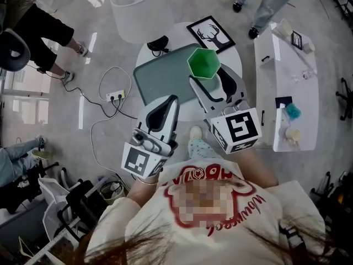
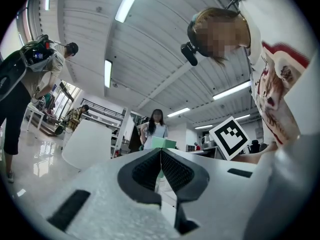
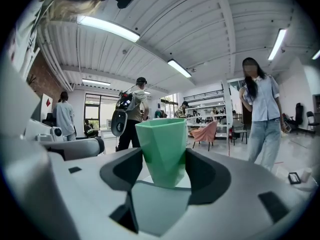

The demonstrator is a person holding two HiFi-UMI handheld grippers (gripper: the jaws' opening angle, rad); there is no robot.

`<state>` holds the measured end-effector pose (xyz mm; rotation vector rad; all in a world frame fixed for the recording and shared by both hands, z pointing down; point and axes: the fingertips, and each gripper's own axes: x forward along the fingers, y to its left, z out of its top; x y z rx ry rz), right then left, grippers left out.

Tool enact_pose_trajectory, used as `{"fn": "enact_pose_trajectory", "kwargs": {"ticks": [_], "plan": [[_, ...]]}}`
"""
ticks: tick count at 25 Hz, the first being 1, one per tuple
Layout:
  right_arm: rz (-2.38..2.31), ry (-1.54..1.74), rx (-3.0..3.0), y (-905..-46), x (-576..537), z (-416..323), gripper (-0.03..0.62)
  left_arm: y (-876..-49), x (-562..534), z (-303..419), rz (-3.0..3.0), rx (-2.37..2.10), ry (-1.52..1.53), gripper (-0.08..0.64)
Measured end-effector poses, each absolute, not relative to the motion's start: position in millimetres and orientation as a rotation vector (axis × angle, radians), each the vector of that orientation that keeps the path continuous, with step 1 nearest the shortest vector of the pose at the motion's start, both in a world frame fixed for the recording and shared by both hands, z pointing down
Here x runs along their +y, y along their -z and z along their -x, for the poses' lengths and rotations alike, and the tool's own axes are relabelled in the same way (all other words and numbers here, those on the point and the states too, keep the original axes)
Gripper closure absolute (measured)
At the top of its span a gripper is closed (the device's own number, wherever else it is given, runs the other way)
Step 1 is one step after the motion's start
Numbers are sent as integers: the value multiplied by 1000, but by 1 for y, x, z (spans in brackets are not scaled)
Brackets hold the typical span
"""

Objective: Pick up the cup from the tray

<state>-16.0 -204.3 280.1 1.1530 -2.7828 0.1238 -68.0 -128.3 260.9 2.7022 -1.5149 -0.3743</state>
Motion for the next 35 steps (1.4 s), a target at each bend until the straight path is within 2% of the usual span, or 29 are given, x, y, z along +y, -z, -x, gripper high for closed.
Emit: {"fn": "enact_pose_trajectory", "kwargs": {"ticks": [16, 35], "plan": [[-1246, -96, -2778, -262, -71, 34, 336, -248, 0, 89, -2799, -1442, 378, 546], [-1297, -66, -2776, -247, 82, 21, 336, -236, 150, 75, -2844, -1382, 411, 546]]}}
